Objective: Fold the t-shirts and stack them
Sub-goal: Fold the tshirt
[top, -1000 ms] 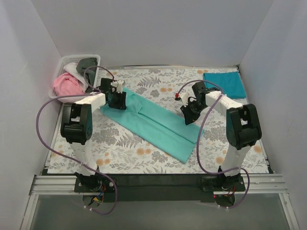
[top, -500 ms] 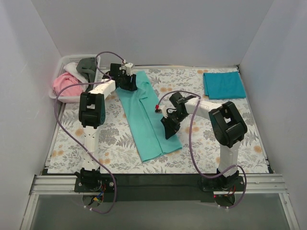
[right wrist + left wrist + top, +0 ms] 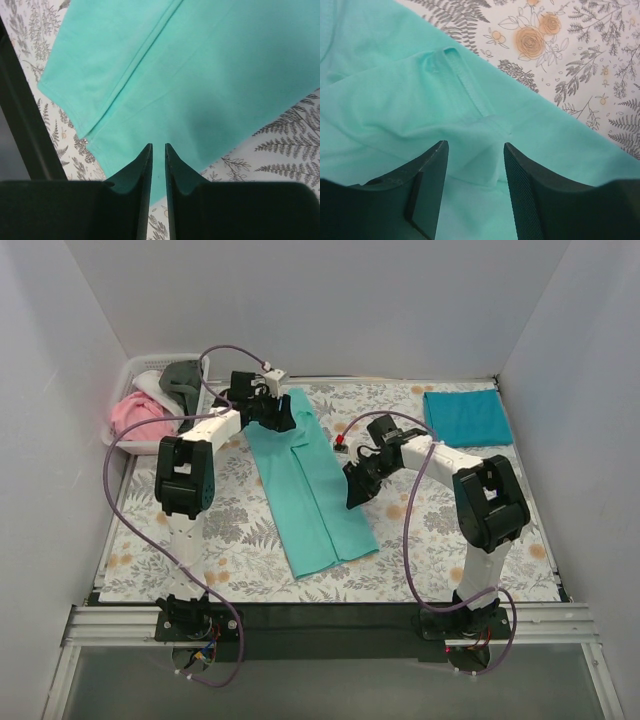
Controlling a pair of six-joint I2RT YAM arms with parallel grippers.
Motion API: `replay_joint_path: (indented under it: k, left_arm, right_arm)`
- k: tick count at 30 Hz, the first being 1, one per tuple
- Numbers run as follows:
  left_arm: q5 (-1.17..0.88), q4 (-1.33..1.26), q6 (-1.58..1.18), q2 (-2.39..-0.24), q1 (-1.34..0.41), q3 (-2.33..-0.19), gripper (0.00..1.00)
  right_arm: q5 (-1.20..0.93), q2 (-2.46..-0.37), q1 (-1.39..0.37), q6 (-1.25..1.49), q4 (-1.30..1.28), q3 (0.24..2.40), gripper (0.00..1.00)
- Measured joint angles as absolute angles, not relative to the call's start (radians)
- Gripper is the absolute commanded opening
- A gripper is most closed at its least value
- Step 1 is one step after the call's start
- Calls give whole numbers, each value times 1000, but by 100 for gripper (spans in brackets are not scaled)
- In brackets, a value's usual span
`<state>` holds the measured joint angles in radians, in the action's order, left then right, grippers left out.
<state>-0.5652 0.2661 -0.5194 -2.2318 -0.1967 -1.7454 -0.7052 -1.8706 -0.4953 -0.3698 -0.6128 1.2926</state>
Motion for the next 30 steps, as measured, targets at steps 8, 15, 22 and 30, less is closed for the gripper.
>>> replay_joint_path:
  k: [8,15,22,30]
  left_arm:
    - [-545,261,-508,-2274,-266,-1710,38]
    - [-561,305,-470,-2325,-289,-1752,35]
    - [-642,364,-442,-2400,-309,-1875,45]
    - [-694,349,-493,-2295,-287,-1756,57]
  right_arm:
    - [-676,-1934,-486,-356,-556,1274,17]
    - [-739,-1964,-501,-294,-488,1198,16]
    - [-781,-1970,-562,-218,-400,1180,19]
    - [-734,-1836,-535,-228,-407,1137,51]
